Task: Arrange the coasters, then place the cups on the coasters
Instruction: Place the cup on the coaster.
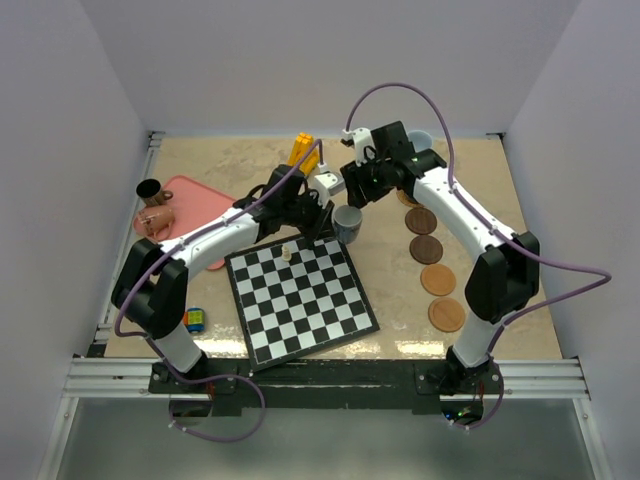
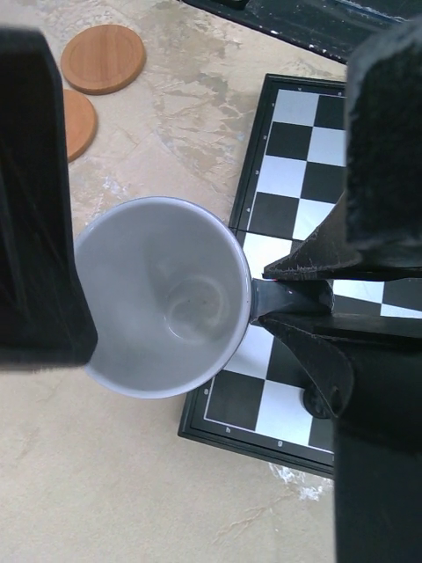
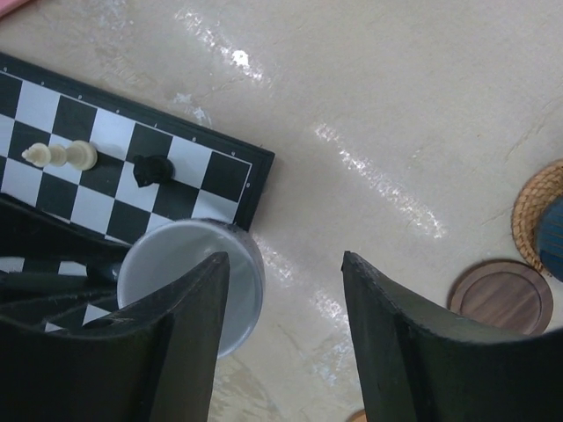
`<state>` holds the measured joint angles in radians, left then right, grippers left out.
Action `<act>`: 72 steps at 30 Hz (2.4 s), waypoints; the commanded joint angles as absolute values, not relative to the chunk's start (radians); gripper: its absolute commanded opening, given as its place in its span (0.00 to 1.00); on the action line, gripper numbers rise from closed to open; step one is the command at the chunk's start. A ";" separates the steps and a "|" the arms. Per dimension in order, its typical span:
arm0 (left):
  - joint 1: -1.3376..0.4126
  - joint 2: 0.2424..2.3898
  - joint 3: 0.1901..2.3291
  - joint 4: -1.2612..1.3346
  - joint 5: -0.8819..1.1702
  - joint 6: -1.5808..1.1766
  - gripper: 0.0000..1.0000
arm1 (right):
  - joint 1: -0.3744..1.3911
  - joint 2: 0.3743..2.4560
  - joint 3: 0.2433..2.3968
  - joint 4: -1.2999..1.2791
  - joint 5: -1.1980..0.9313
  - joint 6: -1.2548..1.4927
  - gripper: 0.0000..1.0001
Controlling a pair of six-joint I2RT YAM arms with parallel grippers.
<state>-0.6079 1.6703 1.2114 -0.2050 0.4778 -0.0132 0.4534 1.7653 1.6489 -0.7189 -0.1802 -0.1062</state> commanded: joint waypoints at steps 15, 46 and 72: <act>-0.577 1.638 1.264 -0.221 0.545 0.100 0.00 | 0.462 1.766 1.628 -0.746 -0.294 -0.147 0.53; -0.558 1.499 1.221 -0.022 0.266 -0.083 0.76 | 0.322 1.585 1.493 -0.566 -0.069 0.184 0.00; -0.399 1.436 1.147 0.121 0.101 -0.288 0.83 | -0.031 1.621 1.348 -0.390 -0.020 -0.055 0.00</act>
